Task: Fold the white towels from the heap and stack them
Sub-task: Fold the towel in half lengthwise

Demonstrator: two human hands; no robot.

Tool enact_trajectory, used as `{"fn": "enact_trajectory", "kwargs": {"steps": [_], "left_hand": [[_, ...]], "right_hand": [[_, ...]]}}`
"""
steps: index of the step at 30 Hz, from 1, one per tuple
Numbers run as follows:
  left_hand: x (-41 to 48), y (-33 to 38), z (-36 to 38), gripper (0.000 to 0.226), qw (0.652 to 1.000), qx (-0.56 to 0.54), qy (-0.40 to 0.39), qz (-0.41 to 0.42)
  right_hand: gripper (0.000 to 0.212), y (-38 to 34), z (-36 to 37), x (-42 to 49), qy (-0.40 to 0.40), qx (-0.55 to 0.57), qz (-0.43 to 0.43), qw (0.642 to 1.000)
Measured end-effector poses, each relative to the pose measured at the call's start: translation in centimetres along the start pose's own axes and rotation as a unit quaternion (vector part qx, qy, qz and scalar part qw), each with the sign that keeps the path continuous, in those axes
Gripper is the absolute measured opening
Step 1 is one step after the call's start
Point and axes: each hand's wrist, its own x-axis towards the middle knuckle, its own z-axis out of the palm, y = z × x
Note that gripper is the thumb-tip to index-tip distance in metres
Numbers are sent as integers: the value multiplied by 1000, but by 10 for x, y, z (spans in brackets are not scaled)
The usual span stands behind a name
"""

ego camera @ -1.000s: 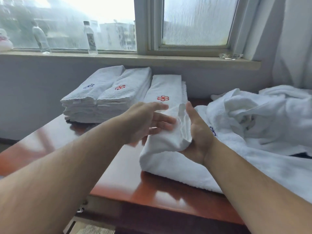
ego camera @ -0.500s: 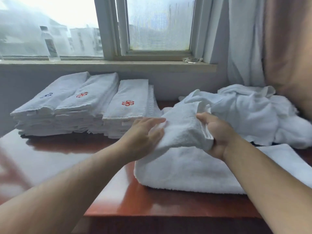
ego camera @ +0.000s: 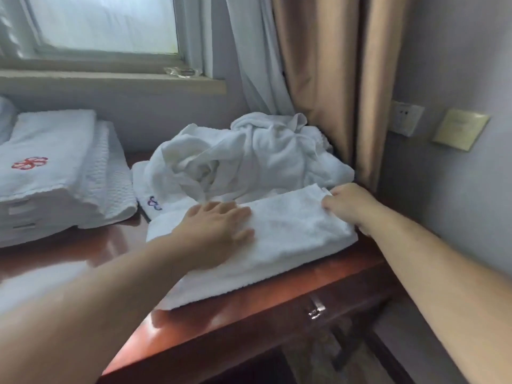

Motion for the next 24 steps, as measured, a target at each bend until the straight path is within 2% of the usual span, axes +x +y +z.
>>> {"fn": "enact_trajectory", "kwargs": {"steps": [3,6,12,15,17,18,20,21,22,24], "left_hand": [[8,5,14,63,999,34,8,-10],[5,-1,26,70,999,42,-1,-22],[-6,-8,18,69,999,36,22,-8],[-6,-11,17,68,999,36,40,2],[-10,-13,18,64,998,21,63,17],[-12,-14,18,59,996,12,81,19],[-16,-18,16,46,988,-13,151,-22],[-19,-22,14,41,978,-32,193,-72],[-22,-27,12,38,963,-56,227,-134],[-31,-39,8,43,932,-112,231,-255]], "right_hand": [[26,22,4,12,14,12,9,1000],[26,39,18,10,-13,130,46,990],[34,36,28,8,52,86,20,995],[24,25,28,5,71,8,10,997],[14,11,28,-1,76,-105,-8,992],[17,3,30,-6,91,-180,-12,979],[25,-10,36,-13,157,-300,-66,939],[22,-17,42,-17,191,-313,-119,923],[16,-25,49,-20,205,-289,-174,919],[10,-34,65,-27,166,-197,-224,940]]}}
